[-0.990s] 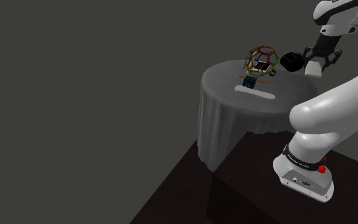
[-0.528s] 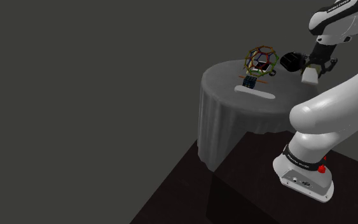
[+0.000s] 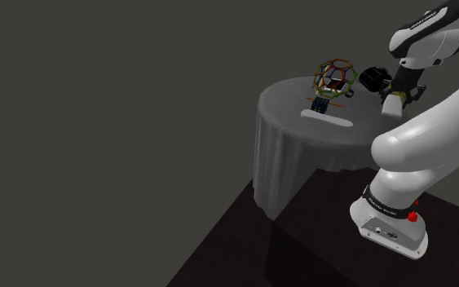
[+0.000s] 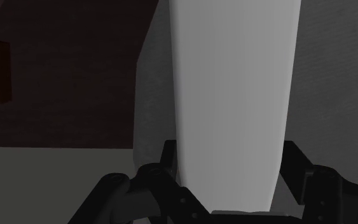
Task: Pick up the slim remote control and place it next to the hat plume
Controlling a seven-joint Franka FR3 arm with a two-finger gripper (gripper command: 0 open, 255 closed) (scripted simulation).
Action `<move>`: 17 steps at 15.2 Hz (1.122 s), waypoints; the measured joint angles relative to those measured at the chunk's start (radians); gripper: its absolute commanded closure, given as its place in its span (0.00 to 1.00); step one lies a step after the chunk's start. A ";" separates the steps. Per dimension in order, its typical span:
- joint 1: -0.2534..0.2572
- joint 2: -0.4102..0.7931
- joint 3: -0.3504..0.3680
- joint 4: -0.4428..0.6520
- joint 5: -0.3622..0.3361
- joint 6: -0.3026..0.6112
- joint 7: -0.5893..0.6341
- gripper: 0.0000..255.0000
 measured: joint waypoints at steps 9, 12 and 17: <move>0.013 0.080 -0.035 -0.057 0.027 0.131 -0.028 1.00; 0.014 0.083 -0.036 -0.059 0.029 0.136 -0.029 1.00; 0.014 0.084 -0.036 -0.059 0.029 0.137 -0.029 0.00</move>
